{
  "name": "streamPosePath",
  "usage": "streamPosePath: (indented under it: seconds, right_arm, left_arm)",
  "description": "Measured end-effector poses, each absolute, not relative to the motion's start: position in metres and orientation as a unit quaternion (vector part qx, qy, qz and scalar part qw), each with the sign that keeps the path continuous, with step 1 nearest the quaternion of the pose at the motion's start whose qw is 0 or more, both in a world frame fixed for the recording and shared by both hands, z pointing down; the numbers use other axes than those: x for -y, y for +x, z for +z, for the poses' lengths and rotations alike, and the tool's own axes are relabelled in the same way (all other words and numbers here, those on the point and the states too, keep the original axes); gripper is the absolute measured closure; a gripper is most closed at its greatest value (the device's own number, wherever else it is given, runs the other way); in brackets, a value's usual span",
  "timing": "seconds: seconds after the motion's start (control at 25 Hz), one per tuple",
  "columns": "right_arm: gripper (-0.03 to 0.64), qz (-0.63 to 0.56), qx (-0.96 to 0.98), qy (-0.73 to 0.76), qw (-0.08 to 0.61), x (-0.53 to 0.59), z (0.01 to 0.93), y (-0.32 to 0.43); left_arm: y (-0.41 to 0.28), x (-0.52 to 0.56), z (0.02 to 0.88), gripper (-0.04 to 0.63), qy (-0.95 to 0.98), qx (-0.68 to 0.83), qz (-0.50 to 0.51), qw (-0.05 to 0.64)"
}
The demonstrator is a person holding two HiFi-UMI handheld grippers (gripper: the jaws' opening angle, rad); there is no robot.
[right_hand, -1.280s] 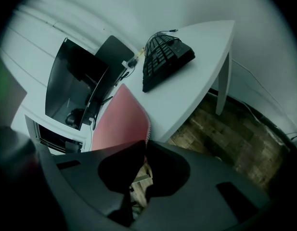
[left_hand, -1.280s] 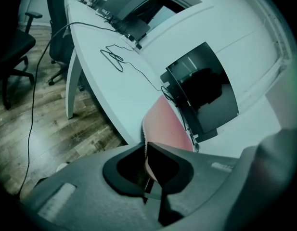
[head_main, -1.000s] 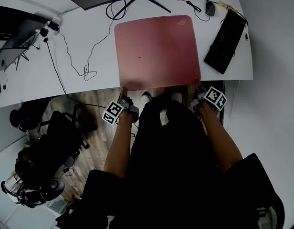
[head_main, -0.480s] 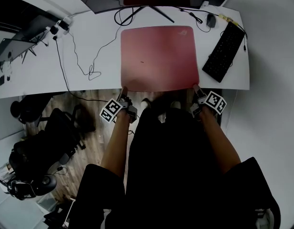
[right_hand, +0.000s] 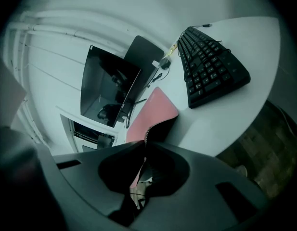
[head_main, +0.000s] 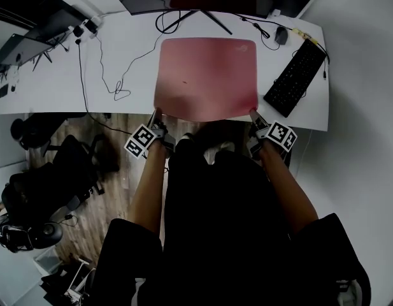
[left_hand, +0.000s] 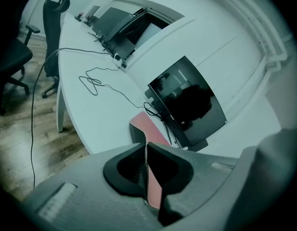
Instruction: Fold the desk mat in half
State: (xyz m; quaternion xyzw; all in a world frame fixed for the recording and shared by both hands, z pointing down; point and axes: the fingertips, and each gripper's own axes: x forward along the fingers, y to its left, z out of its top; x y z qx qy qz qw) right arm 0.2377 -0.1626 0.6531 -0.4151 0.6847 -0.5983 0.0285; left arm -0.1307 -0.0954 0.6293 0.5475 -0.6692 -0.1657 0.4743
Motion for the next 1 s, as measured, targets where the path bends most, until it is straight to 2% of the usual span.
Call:
streamPosePath:
  seconds: [0.6, 1.0]
  right_arm:
    - [0.601, -0.603, -0.665, -0.437, 0.057, 0.164, 0.646, 0.244]
    - [0.601, -0.593, -0.647, -0.474, 0.077, 0.192, 0.633, 0.238]
  left_arm:
    - [-0.132, 0.106, 0.614, 0.565, 0.584, 0.655, -0.126, 0.462]
    - [-0.144, 0.128, 0.6, 0.565, 0.591, 0.626, -0.17, 0.48]
